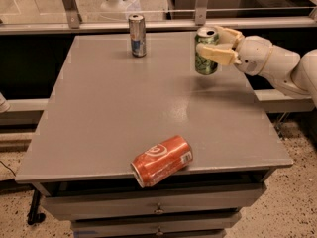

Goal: Place green can upright

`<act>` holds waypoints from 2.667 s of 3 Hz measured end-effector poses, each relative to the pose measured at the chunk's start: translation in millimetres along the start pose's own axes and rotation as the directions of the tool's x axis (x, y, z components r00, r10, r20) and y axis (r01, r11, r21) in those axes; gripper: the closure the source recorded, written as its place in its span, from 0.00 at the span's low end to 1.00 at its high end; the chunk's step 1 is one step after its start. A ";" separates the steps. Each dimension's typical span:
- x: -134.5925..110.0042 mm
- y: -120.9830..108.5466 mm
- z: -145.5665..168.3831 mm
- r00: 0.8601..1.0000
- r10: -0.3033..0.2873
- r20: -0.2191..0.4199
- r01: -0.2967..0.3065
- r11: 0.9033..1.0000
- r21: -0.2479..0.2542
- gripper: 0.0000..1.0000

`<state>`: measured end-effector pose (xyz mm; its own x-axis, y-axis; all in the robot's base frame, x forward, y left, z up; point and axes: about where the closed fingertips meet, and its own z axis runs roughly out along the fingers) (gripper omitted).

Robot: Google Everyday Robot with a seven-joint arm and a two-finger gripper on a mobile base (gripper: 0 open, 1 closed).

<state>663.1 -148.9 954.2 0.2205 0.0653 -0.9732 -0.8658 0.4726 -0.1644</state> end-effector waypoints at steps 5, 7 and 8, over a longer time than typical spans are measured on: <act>49.5 12.6 -20.3 0.999 0.018 -0.030 -0.018 1.000 -0.012 0.39; 57.3 5.9 -32.7 0.996 0.075 -0.057 -0.073 0.997 0.033 0.00; 63.7 -0.1 -47.9 0.988 0.118 -0.098 -0.111 0.991 0.072 0.00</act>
Offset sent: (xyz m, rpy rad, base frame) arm -0.0174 -0.0051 -0.0523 -0.1188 -0.0973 0.0580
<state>655.8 -186.8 884.5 0.0715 0.0340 -0.9969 -0.8502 0.5246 -0.0431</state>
